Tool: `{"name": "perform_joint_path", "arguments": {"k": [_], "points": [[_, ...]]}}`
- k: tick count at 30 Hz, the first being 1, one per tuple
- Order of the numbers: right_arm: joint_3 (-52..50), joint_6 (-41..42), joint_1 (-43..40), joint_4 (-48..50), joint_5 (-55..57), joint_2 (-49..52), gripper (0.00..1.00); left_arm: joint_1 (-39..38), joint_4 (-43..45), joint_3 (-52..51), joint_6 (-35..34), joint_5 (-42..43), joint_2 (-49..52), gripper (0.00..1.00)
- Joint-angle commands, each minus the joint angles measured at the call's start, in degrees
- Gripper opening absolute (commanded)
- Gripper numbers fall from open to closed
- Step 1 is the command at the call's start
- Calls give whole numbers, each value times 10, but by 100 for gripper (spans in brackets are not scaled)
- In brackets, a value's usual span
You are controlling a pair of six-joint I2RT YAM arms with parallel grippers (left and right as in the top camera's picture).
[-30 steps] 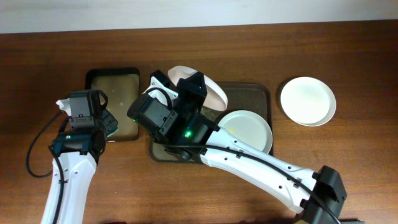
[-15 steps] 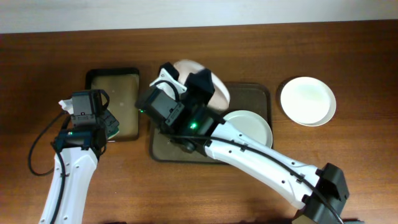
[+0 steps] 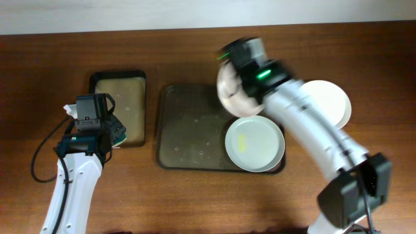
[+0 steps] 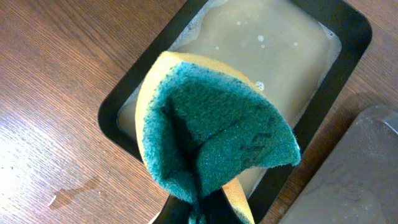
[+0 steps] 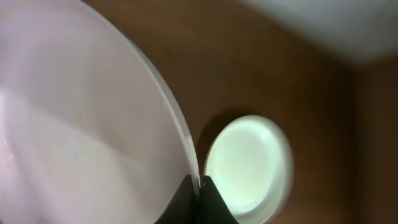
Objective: Clean dirty plates on tray and stack at the side
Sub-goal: 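Stack the pink plate onto the cream plate and release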
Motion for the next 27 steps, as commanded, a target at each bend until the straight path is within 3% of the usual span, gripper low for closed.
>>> {"name": "perform_joint_path", "arguments": {"k": [1,6,10,12,15,17,19,21,24,27], "points": [[4,50,-172,-24,-310,-3,4,2,2,-3,9,6,1,0],[-9,51,-376,-50,-378,19,4,2,2,-3,9,5,1,0],[-54,51,-439,-18,-396,25,4,2,7,-3,9,5,1,0],[-83,51,-449,7,-396,25,4,2,7,-3,9,5,1,0],[-128,51,-451,52,-376,26,16,2,6,-3,9,5,1,0],[-157,51,-450,80,-359,26,9,2,5,-3,9,6,1,0],[-174,51,-451,94,-353,26,13,2,5,-3,9,6,1,0],[-176,51,-451,97,-349,26,29,2,5,-3,9,6,1,0],[-176,51,-450,97,-386,26,28,2,6,-3,9,12,1,0],[-176,50,-443,101,-446,26,20,2,6,-3,9,12,1,0]]}}
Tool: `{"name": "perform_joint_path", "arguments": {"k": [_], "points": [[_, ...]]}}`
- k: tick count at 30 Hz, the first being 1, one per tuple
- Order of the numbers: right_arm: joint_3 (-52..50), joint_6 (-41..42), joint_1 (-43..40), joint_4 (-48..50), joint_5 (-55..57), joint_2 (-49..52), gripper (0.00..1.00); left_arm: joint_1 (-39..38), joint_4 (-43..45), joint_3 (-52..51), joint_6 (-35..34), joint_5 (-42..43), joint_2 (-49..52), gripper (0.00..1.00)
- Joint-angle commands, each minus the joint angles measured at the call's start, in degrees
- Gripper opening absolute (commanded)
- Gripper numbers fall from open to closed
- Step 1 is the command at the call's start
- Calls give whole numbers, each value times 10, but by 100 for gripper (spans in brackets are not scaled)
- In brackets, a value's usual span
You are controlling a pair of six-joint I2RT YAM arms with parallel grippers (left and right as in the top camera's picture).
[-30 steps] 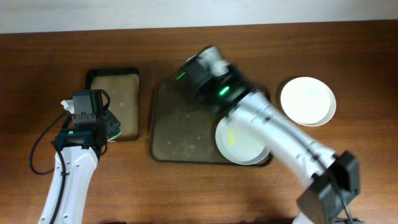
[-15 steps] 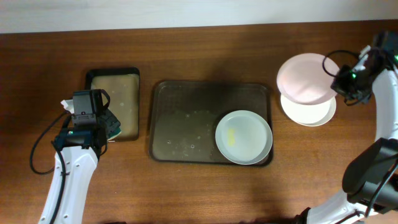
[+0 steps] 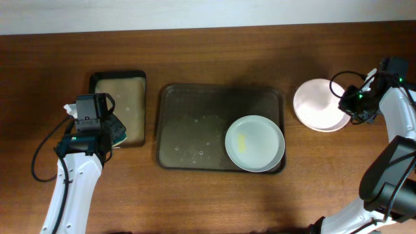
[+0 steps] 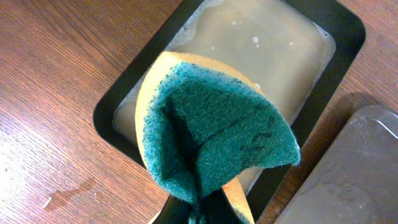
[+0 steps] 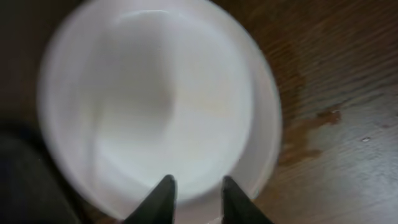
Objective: Clean dirty plates on tray and stack at the side
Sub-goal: 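Stack the pink plate onto the cream plate and release, then reach the right gripper to the pale green plate's rim and grip it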
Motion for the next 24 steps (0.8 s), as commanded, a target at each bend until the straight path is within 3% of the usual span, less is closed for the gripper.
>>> {"name": "perform_joint_path", "arguments": {"k": [1,7,11,14,24], "points": [[-3,0,14,4,-94,3,19,2,2,-3,9,6,1,0],[-3,-64,101,-33,-169,3,23,2,2,-3,9,6,1,0],[-10,-85,199,-76,-14,3,23,2,2,-3,9,6,1,0],[-45,-84,280,-74,122,4,36,2,2,-3,9,10,1,1],[-94,-76,328,-49,135,4,38,2,2,-3,9,10,1,2]]}}
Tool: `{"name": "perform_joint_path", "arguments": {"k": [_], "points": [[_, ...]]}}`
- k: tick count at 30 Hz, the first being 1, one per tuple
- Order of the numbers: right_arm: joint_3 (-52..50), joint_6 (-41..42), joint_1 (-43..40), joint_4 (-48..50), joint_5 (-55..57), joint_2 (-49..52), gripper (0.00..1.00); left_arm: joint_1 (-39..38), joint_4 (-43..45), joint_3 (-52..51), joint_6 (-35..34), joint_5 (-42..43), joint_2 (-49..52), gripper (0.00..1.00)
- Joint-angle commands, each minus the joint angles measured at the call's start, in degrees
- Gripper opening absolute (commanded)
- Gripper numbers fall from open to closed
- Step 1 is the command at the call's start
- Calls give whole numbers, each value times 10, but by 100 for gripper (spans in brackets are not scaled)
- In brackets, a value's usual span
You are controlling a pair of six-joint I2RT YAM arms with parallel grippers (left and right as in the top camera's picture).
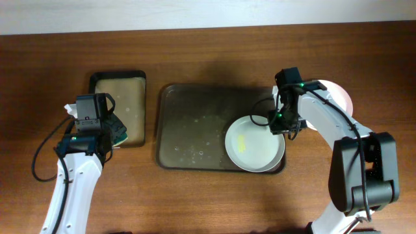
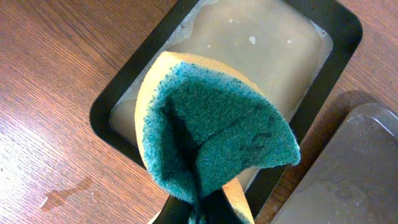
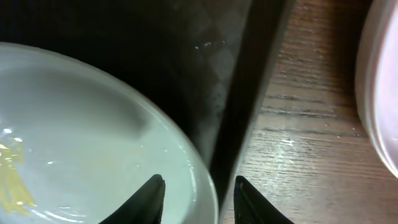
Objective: Clean dirty plates on tray and stack at the side
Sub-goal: 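Reach the right gripper to the pale green plate's rim and grip it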
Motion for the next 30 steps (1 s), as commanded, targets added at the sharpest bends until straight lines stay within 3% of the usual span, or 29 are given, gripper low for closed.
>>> {"name": "perform_joint_path", "arguments": {"k": [1,3,11,20,24,27,29,30], "points": [[-13,4,3,-1,21,4,38,2,2,-2,9,5,1,2],[-24,4,3,5,21,5,37,2,2,-2,9,5,1,1],[-37,5,3,9,-75,5,17,2,2,-2,9,7,1,2],[-48,35,5,29,-73,9,17,2,2,-2,10,13,1,2],[-96,78,5,98,-70,10,23,2,11,-2,25,75,1,1],[-121,121,7,139,-112,10,22,-5,37,-2,65,185,2,0],[-127,122,7,159,-182,10,7,-21,48,-2,70,228,3,1],[-127,123,8,165,-204,10,4,-32,50,-2,70,243,4,1]]}}
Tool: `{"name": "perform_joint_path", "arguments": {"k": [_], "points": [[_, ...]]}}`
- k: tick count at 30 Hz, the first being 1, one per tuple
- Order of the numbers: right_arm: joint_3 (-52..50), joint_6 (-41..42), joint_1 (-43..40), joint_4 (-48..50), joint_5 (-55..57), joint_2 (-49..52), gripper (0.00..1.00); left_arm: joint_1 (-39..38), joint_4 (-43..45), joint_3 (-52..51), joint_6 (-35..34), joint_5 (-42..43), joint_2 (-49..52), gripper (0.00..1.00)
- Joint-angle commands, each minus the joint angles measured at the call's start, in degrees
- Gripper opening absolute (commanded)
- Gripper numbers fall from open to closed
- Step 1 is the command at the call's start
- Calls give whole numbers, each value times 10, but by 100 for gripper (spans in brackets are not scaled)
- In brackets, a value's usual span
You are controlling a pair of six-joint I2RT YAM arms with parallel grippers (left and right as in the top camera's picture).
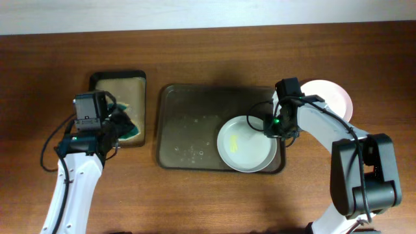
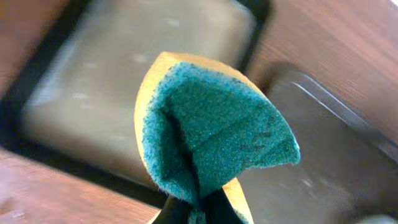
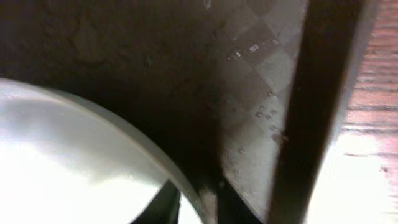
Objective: Clean dirty plates on tray and stack at the side
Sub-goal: 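Reach the right gripper to the pale green plate's rim and grip it, then scrub the pale green plate with the sponge in the left gripper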
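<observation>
A pale green plate with a yellow smear lies in the right half of the dark tray. My right gripper is shut on its right rim. In the right wrist view the plate has its edge pinched in the gripper, over the tray floor. My left gripper is shut on a green and yellow sponge, at the right edge of the small tray of soapy water. The left wrist view, blurred, shows the sponge in the gripper.
A stack of clean whitish plates sits on the table right of the dark tray, partly behind my right arm. The dark tray lies just right of the soapy tray. Wet droplets dot the dark tray's floor.
My right gripper has shut on the rim of the smeared plate, and the plate now lies a little further left in the tray. My left gripper with the sponge has shifted right, toward the dark tray.
My right gripper held a whitish plate above the tray's far right corner. Then that plate lay on the stack at the right with the gripper open over it. Then the gripper stood open at the smeared plate's rim, and now grips it. The left kept the sponge throughout.
</observation>
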Motion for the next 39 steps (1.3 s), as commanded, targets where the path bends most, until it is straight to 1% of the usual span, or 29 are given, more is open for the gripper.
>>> {"name": "perform_joint_path", "arguments": {"k": [1,4,6,8,10,12,14,17,18,19,25,28,32,35,37,38,39], "points": [[-29,28,12,20,-97,22,4,-36,11,-2,28,113,4,2],[-29,30,36,37,-90,22,4,-78,12,-2,28,115,4,0],[-29,35,60,53,-90,22,4,-113,20,-2,5,115,7,0],[-29,61,83,67,-72,22,4,-147,42,-2,-16,114,15,1],[-29,72,106,77,-48,22,4,-177,68,-2,-17,114,29,2],[-29,72,128,88,-33,22,4,-209,92,-2,-17,115,57,0],[-29,72,139,97,-30,22,7,-233,110,-2,-17,115,91,0],[-29,72,139,99,-30,22,9,-251,131,-2,-24,115,129,0],[-29,72,139,99,-30,22,8,-254,137,-2,-30,115,138,0],[-29,72,139,99,-30,22,5,-261,146,-2,-43,115,153,0],[-29,72,139,99,-32,22,4,-297,207,-2,-97,116,222,0],[-29,72,139,99,-32,22,4,-320,240,-2,-100,122,257,0],[-29,72,139,97,-31,22,4,-331,246,-2,-100,115,292,0],[-29,72,139,97,-31,22,4,-331,240,-2,-97,82,320,0],[-29,72,139,97,-31,22,4,-331,232,-2,-73,43,335,0],[-29,72,139,94,-31,22,4,-331,210,-2,-53,-18,338,0],[-29,72,139,93,-30,22,4,-331,196,-1,-45,-55,338,0]]}}
